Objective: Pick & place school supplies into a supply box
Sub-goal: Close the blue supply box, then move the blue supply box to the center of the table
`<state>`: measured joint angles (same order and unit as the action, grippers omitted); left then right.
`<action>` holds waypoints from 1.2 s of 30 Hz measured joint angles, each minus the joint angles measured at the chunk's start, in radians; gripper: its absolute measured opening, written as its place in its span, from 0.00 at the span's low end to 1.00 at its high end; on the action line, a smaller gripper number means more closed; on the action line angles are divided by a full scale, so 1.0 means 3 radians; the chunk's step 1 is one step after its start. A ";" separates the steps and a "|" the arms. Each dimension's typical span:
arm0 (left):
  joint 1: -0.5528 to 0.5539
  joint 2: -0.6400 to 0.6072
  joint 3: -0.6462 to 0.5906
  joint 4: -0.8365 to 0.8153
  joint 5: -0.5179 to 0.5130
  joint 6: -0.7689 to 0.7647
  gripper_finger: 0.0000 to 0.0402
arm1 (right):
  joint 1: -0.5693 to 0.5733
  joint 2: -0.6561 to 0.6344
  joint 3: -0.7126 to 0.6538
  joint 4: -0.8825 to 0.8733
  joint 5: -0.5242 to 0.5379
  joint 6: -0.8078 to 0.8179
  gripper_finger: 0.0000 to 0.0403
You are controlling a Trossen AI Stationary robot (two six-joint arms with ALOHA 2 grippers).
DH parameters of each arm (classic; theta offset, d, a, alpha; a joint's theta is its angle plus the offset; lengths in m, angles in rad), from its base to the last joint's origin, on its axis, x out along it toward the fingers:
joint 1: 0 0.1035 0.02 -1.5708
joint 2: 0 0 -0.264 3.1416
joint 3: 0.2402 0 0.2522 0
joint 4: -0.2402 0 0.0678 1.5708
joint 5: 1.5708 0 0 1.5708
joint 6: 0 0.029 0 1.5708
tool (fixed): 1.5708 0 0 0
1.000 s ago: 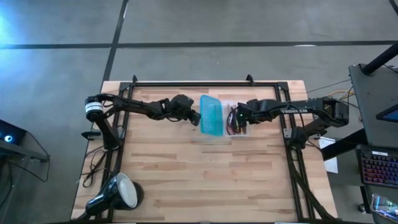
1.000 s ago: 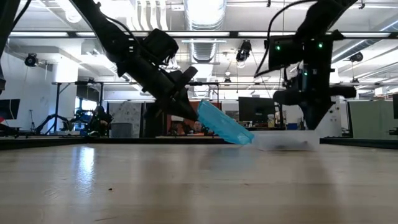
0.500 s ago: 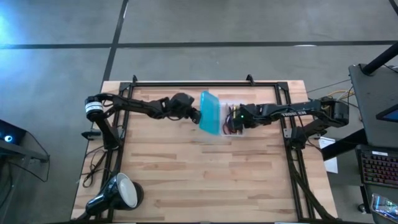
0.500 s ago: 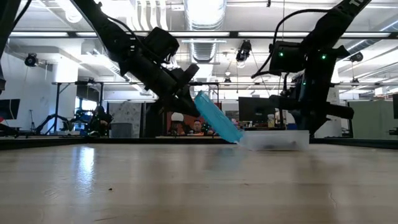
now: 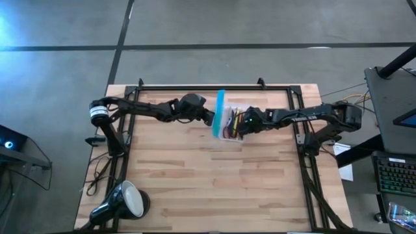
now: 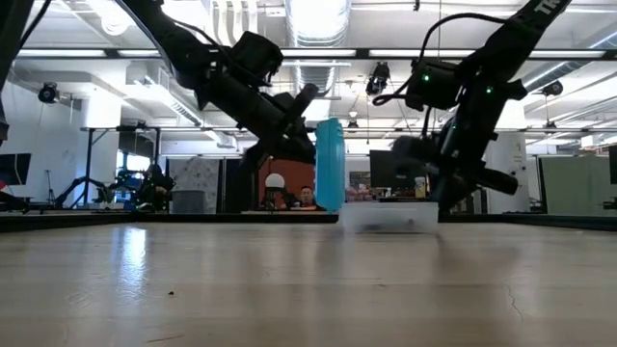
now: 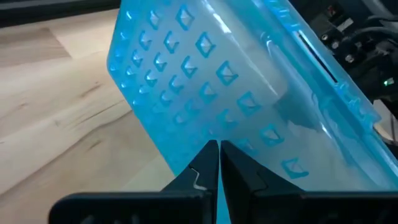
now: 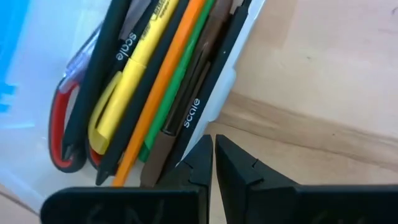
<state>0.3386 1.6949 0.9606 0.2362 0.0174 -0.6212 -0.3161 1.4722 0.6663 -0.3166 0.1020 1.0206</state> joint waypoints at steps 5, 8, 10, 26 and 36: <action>-0.0006 0.0104 0.0063 -0.0037 0.0051 -0.0029 0.00 | 0.0067 0.0066 0.0015 0.0008 -0.0012 0.0006 0.03; -0.0014 0.0179 0.0127 -0.0059 0.0075 -0.0031 0.00 | 0.0118 0.0036 0.0015 0.0011 0.0060 0.0015 0.03; -0.0014 0.0187 0.0166 -0.0029 0.0078 -0.0031 0.00 | 0.0149 -0.0011 0.0020 0.0000 0.0192 0.0050 0.03; -0.0013 0.0284 0.0370 -0.0030 0.0124 0.0062 0.00 | 0.0253 -0.1189 0.0021 -0.1194 0.1207 0.0440 0.03; -0.0013 0.0284 0.0493 -0.0051 0.0127 -0.0046 0.00 | 0.0260 -0.1272 0.0011 -0.1166 0.0874 0.0281 0.03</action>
<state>0.3347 1.7802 1.1084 0.2210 0.0555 -0.6349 -0.2382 1.0906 0.6694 -0.6665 0.3642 1.1049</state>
